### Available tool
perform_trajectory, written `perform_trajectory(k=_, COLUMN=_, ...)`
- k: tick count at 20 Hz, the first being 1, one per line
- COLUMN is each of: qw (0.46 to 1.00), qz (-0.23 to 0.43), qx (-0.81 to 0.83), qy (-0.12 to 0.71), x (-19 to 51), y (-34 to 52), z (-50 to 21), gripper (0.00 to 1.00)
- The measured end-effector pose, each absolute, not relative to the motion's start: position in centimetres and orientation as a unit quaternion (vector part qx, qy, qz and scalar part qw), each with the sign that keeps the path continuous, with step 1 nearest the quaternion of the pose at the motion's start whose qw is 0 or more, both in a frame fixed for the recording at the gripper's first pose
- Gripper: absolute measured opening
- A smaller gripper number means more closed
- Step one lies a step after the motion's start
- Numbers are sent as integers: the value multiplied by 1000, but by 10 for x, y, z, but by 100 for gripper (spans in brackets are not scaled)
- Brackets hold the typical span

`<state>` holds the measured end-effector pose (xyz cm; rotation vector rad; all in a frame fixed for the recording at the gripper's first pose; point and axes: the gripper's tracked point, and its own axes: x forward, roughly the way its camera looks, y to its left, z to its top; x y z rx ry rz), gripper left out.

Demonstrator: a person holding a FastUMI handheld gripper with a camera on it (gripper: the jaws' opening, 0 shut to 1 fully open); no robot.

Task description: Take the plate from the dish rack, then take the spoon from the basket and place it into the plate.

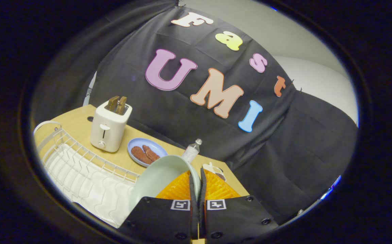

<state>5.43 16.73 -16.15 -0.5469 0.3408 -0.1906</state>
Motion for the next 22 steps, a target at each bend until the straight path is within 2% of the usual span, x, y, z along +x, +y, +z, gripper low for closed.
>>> perform_trajectory(k=7, qw=956, qz=-87, qx=-234, qy=156, x=54, y=154, z=-137, gripper=4)
perform_trajectory(k=17, qw=961, qz=-147, qx=-158, qy=171, x=24, y=33, z=-116, gripper=4)
perform_trajectory(k=22, qw=963, qz=-156, qx=-126, qy=181, x=3, y=-13, z=-119, gripper=4)
